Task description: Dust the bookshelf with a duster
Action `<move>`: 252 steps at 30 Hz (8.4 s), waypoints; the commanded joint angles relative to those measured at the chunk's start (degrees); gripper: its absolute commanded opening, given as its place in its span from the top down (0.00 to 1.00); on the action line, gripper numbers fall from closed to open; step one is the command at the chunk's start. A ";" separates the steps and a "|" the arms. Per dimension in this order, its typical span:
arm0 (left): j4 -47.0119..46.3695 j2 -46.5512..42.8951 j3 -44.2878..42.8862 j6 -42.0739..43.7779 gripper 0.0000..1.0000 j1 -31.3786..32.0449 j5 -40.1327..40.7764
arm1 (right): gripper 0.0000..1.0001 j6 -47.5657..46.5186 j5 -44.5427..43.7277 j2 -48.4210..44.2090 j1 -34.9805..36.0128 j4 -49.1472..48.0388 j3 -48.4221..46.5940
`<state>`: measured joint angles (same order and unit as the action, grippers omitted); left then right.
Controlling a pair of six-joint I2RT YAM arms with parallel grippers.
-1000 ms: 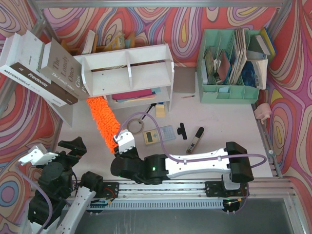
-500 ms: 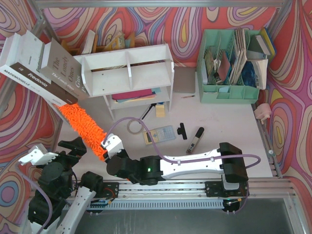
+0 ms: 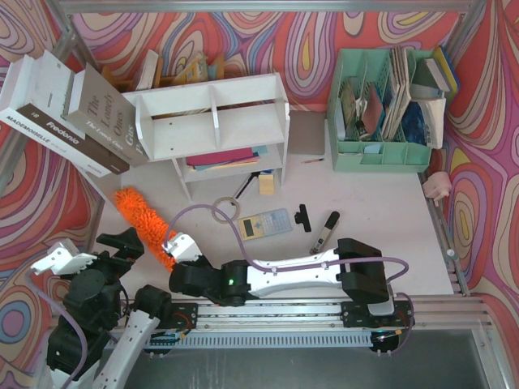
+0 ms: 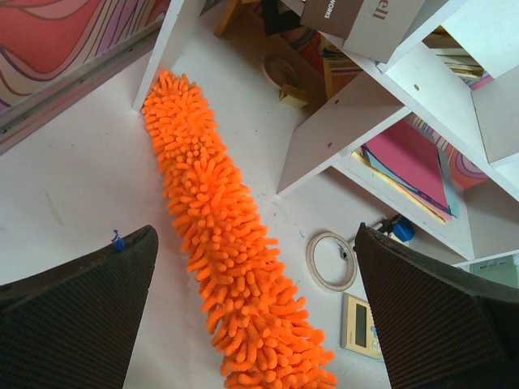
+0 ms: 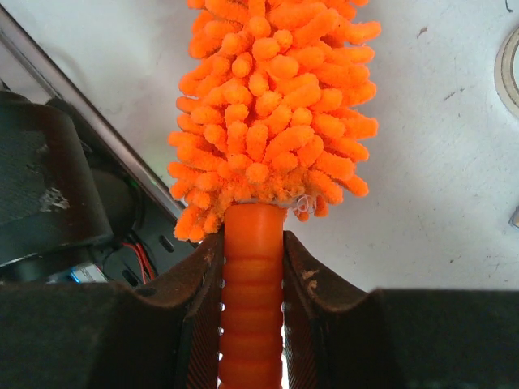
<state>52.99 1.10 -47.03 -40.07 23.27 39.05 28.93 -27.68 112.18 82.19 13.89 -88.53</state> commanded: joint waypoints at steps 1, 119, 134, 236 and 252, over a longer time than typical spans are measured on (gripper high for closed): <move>-0.52 -0.84 0.44 0.44 0.01 0.24 0.33 | 1.00 0.67 1.47 -1.09 -0.79 -1.01 -1.58; -0.70 -0.82 0.65 0.50 0.01 0.22 0.11 | 1.00 -7.87 0.04 -4.55 -2.19 -12.36 6.30; -0.44 -0.83 0.54 0.38 0.01 0.28 0.15 | 1.00 -13.45 -1.30 -9.56 -1.31 -14.12 0.59; -0.96 -0.84 0.88 0.66 0.02 0.24 0.06 | 1.00 -10.50 3.73 -0.39 -3.84 -12.70 0.51; -0.97 -0.76 0.88 0.62 0.01 0.28 0.15 | 1.00 -12.35 0.55 -5.06 -1.25 -13.48 2.88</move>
<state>52.97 1.10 -46.68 -40.07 23.27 39.03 16.43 -28.51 107.20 80.34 4.12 -86.65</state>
